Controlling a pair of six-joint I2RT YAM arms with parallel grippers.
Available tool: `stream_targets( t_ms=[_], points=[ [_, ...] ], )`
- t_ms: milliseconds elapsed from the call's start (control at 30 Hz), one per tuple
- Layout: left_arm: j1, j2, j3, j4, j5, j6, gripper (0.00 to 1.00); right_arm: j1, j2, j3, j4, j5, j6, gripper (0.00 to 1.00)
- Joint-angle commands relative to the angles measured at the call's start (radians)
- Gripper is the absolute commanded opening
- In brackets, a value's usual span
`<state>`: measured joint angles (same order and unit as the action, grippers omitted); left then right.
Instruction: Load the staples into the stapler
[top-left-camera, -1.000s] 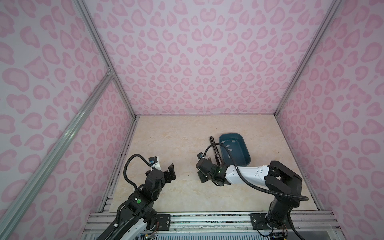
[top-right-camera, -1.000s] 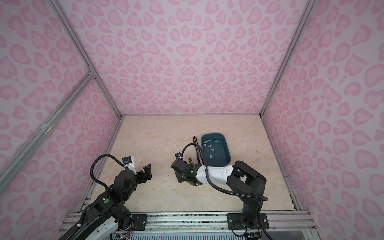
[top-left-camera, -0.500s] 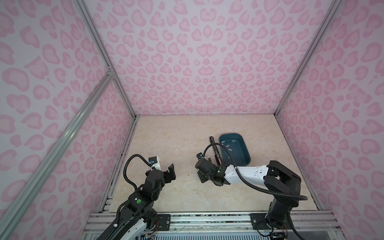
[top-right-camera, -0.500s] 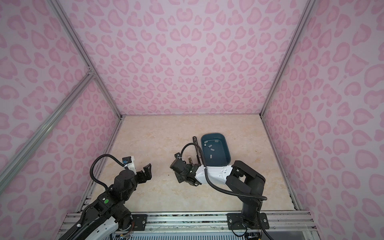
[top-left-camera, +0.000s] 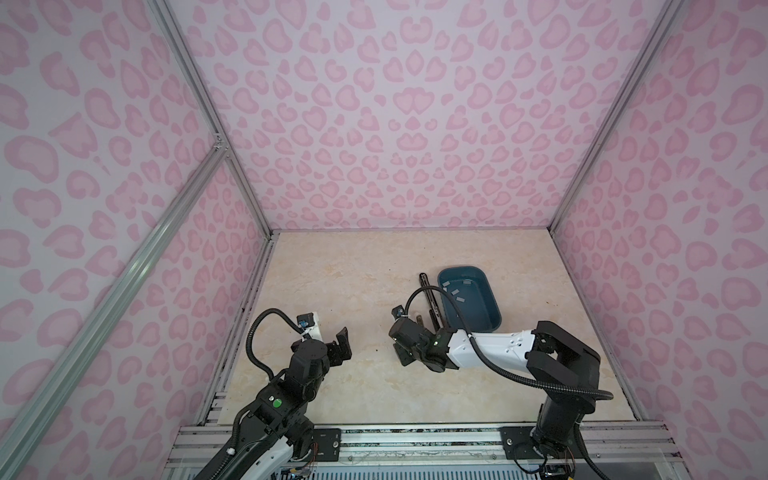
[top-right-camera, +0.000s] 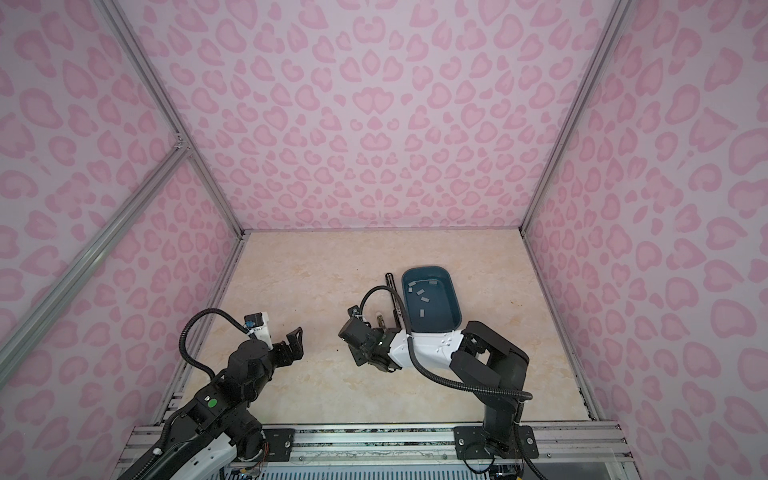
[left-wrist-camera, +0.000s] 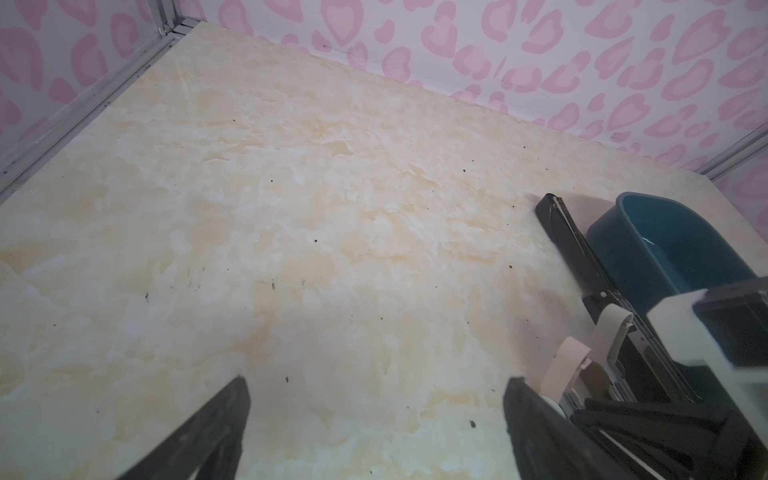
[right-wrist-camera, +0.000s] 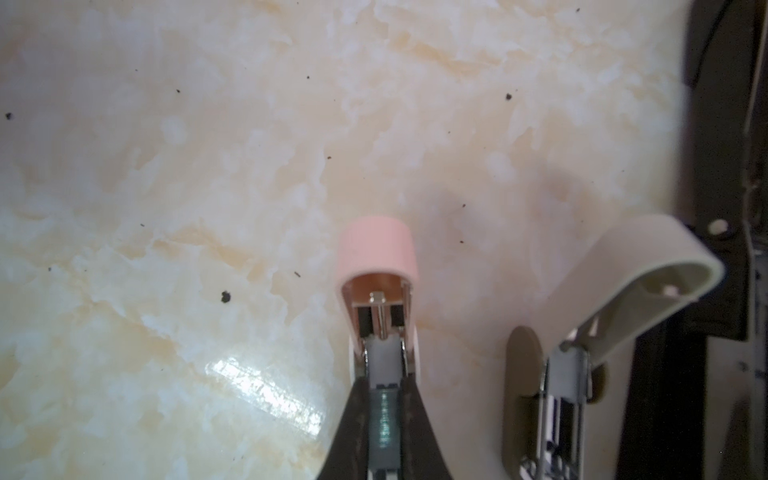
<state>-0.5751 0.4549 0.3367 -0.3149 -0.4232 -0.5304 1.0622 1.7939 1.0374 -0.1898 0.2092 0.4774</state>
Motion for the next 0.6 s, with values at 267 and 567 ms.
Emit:
stream_targets(
  t_ms=[267, 567],
  points=[
    [0.001, -0.004, -0.002, 0.022, 0.001, 0.004, 0.96, 0.001, 0.019, 0.007, -0.013, 0.011, -0.007, 0.12],
    [0.001, -0.004, -0.001, 0.022, 0.001, 0.004, 0.96, 0.001, 0.021, 0.007, -0.018, 0.014, -0.005, 0.11]
  ],
)
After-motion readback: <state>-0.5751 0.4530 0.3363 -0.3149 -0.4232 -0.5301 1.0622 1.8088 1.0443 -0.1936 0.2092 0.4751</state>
